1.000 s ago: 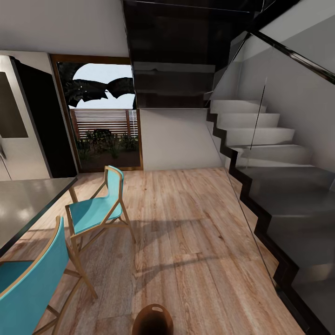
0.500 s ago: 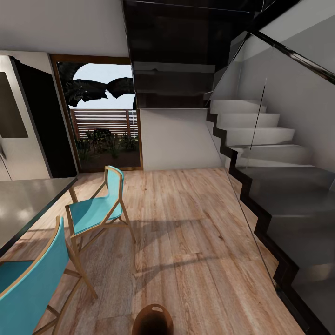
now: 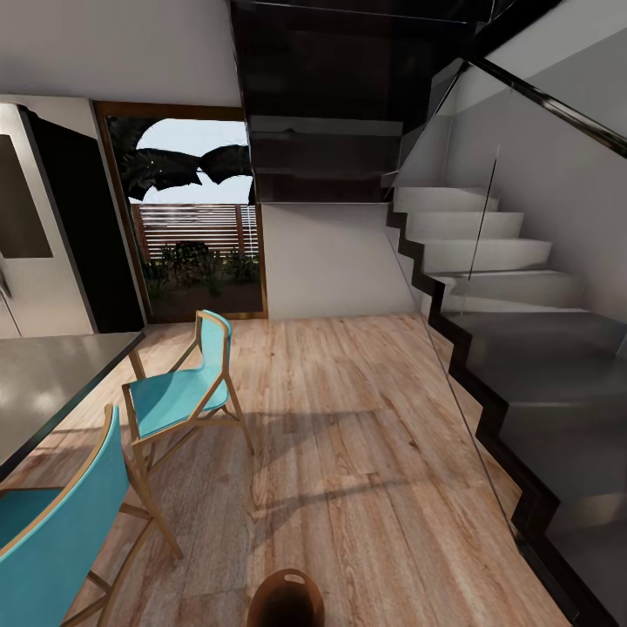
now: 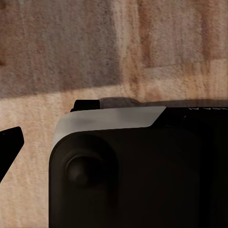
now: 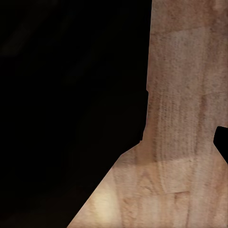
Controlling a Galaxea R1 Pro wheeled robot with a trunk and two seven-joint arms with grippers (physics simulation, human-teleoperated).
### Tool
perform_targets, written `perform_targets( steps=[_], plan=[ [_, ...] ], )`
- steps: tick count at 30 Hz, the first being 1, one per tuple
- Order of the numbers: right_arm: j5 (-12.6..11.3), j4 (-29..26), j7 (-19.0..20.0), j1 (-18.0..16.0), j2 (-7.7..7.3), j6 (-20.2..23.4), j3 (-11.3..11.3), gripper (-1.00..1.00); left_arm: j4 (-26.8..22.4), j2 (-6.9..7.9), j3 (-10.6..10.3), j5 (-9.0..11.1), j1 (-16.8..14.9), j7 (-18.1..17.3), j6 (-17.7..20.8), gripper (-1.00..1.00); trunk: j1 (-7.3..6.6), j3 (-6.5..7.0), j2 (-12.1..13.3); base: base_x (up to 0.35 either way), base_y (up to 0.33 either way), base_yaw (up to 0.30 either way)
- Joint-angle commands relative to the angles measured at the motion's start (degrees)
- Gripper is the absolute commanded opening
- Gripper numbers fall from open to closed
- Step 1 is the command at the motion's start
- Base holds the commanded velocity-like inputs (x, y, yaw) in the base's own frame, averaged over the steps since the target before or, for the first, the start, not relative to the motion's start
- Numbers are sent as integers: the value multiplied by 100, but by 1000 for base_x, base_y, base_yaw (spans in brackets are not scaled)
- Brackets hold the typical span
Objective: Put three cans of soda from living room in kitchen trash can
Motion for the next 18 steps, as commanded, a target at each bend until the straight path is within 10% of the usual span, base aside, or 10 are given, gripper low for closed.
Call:
perform_targets(
  steps=[1,18],
  plan=[
    [0,0,0,0,0,0,0,100,0,0,0,0,0,0,0,100,0,0,0,0,0,0],
    [0,0,0,0,0,0,0,100,0,0,0,0,0,0,0,100,0,0,0,0,0,0]
  ],
)
